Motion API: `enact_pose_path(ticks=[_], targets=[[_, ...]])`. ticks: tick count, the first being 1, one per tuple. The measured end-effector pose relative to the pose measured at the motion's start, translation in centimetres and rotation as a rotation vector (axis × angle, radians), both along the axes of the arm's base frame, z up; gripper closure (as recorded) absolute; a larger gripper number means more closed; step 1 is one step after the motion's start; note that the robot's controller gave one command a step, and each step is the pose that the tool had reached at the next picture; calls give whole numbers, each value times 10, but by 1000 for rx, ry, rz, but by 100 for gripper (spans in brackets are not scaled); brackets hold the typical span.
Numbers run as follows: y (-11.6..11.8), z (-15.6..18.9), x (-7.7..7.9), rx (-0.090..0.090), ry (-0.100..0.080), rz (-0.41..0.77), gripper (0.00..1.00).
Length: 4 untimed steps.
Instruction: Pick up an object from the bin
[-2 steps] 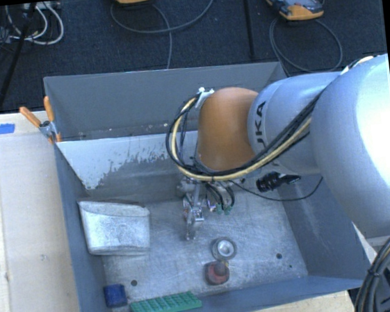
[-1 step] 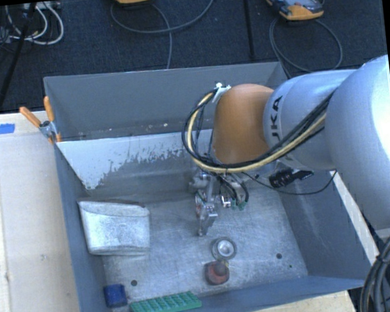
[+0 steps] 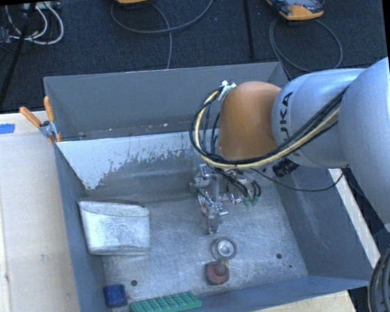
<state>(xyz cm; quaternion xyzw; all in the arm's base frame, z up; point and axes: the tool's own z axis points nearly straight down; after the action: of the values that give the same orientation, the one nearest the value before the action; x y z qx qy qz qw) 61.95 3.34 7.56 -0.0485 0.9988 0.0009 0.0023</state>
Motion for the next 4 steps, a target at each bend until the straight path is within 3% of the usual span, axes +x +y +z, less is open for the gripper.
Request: enact_pose_path(ticks=[1,2,3,4], targets=[[-27,5,-19,-2,8,-353,0],[-57,0,-1,0,2,-234,0],[-63,-1,-15,2,-13,-173,0],[-63,0,-15,1,-11,-174,100]])
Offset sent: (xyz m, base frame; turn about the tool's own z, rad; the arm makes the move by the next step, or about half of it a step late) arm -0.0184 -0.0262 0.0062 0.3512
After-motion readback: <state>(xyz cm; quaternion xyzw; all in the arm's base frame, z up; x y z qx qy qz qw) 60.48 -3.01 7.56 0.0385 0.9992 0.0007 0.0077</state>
